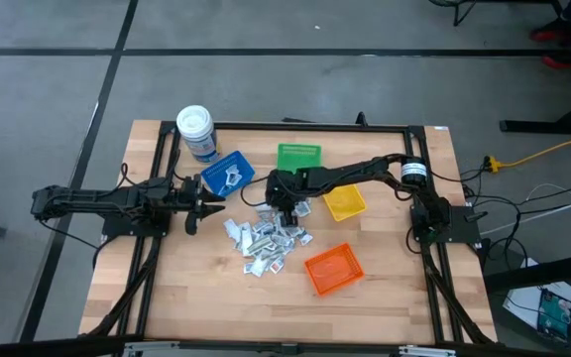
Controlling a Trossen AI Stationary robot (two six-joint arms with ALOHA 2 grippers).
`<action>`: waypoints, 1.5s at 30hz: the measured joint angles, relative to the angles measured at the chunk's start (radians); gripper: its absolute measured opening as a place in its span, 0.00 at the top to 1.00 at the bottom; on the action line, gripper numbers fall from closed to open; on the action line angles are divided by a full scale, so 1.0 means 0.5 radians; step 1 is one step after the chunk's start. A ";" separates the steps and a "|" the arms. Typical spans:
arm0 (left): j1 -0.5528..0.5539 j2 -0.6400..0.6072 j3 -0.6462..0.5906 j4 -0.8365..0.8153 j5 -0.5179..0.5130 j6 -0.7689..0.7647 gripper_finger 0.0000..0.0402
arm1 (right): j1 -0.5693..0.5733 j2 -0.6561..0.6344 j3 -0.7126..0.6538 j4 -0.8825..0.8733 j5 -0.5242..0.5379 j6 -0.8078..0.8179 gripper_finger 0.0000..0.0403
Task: Pick & Place First Aid Supplies
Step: Put the white bandage into the green bin
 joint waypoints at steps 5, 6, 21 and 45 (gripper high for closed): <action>0.000 0.000 0.000 0.000 0.000 0.000 0.68 | -0.028 -0.017 -0.002 -0.080 -0.216 0.314 0.99; 0.000 0.000 0.000 0.000 0.000 0.000 0.68 | -0.038 -0.031 -0.003 -0.102 -0.272 0.388 0.99; 0.000 0.000 0.000 0.001 -0.001 0.000 0.68 | -0.103 -0.367 -0.008 -0.330 -0.656 0.780 1.00; 0.000 0.000 0.000 0.000 0.000 0.000 0.68 | -0.546 -0.684 -0.005 -0.681 -0.646 0.657 1.00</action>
